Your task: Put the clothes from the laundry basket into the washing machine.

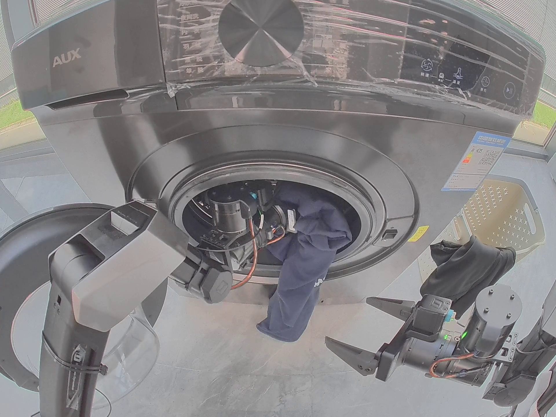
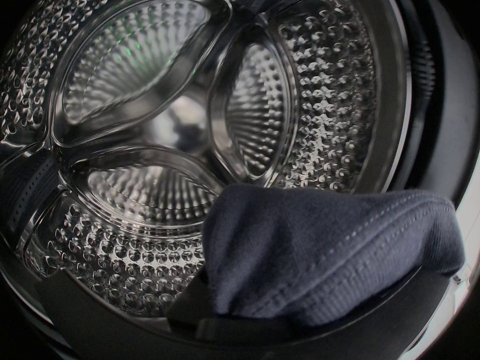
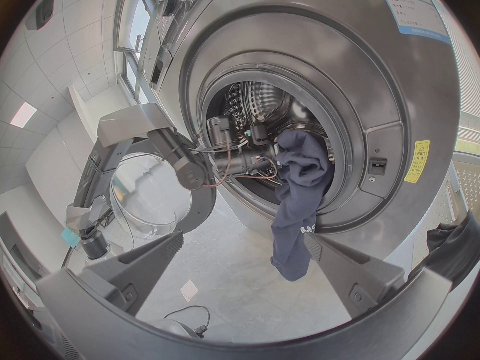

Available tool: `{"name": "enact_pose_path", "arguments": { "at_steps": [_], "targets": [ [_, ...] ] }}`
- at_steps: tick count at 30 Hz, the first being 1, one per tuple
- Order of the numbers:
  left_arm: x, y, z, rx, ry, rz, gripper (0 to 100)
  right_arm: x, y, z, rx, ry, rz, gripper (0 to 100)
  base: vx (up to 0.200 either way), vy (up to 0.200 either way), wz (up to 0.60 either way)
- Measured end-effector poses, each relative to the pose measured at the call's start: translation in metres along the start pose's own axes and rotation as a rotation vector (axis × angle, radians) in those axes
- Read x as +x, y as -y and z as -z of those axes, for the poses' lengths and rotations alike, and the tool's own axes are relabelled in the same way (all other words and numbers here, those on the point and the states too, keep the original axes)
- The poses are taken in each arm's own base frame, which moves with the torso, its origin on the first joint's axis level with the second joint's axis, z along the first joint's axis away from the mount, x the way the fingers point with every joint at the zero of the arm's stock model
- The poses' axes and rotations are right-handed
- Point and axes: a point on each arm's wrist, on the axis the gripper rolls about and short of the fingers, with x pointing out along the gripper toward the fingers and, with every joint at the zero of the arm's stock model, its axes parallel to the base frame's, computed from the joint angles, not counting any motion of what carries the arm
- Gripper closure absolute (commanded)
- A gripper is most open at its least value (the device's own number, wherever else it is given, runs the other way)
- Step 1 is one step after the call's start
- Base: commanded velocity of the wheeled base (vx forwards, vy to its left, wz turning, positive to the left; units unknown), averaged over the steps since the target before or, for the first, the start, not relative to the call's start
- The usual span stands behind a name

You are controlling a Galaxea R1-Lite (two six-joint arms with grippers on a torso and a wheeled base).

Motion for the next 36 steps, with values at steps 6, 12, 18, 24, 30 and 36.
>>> {"name": "enact_pose_path", "arguments": {
  "at_steps": [6,12,18,24,30,36],
  "targets": [
    [0.027,-0.016,-0.003,-0.002,0.013,-0.064,100,0.0,0.0,0.0,0.0,-0.001,0.0,0,0.0,0.0,0.0],
    [0.046,-0.031,-0.006,-0.006,0.048,-0.148,100,-0.002,0.0,0.002,-0.002,-0.011,0.001,0,0.0,0.0,0.0],
    [0.054,-0.046,-0.01,-0.035,0.093,-0.251,100,-0.003,0.0,0.003,-0.003,-0.019,0.0,0,0.0,0.0,0.0],
    [0.055,-0.049,-0.007,-0.055,0.088,-0.262,0,-0.004,0.0,0.004,-0.003,-0.023,-0.004,0,0.0,0.0,0.0],
    [0.051,-0.042,0.003,-0.08,0.039,-0.265,0,-0.003,-0.001,0.004,-0.004,-0.022,-0.009,0,0.0,0.0,0.0],
    [0.034,-0.022,0.018,-0.081,-0.113,-0.238,0,-0.003,-0.001,0.004,-0.005,-0.022,-0.01,0,0.0,0.0,0.0]
  ]
}}
